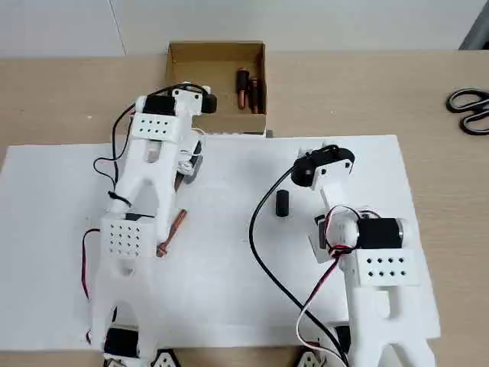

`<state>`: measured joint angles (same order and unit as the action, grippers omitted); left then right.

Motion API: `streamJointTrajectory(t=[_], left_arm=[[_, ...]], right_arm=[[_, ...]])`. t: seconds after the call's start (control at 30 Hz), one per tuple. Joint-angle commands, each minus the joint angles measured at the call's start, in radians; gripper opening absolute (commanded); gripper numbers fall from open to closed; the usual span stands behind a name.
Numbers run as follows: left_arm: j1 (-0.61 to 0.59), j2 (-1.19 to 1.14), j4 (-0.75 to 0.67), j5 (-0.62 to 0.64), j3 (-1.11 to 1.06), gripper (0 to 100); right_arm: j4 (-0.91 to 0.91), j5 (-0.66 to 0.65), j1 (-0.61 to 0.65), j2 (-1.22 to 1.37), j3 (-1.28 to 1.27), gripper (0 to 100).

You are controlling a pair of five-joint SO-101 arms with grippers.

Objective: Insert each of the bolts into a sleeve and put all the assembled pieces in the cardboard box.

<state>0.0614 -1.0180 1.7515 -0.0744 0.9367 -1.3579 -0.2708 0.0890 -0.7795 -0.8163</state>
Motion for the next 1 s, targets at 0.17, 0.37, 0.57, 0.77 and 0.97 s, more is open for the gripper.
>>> streamJointTrajectory(t=[0.17, 0.37, 0.57, 0.77, 0.97], left_arm=[[-0.012, 0.003, 0.006, -0.017, 0.047, 0], [0.017, 0.316, 0.005, -0.017, -0.07, 0], [0.057, 0.703, 0.003, -0.017, -0.318, 0], [0.058, 0.931, 0.003, -0.012, -0.516, 0], [0.061, 1.155, 0.003, 0.002, -0.673, 0]], right_arm=[[0.005, -0.012, 0.001, -0.016, 0.006, 0.4], [-0.002, -0.011, 0.002, -0.021, 0.006, 0.4], [-0.002, -0.012, 0.004, -0.022, 0.008, 0.7], [-0.004, -0.011, 0.004, -0.022, 0.008, 0.6], [0.015, -0.011, 0.004, -0.025, 0.015, 0.5]])
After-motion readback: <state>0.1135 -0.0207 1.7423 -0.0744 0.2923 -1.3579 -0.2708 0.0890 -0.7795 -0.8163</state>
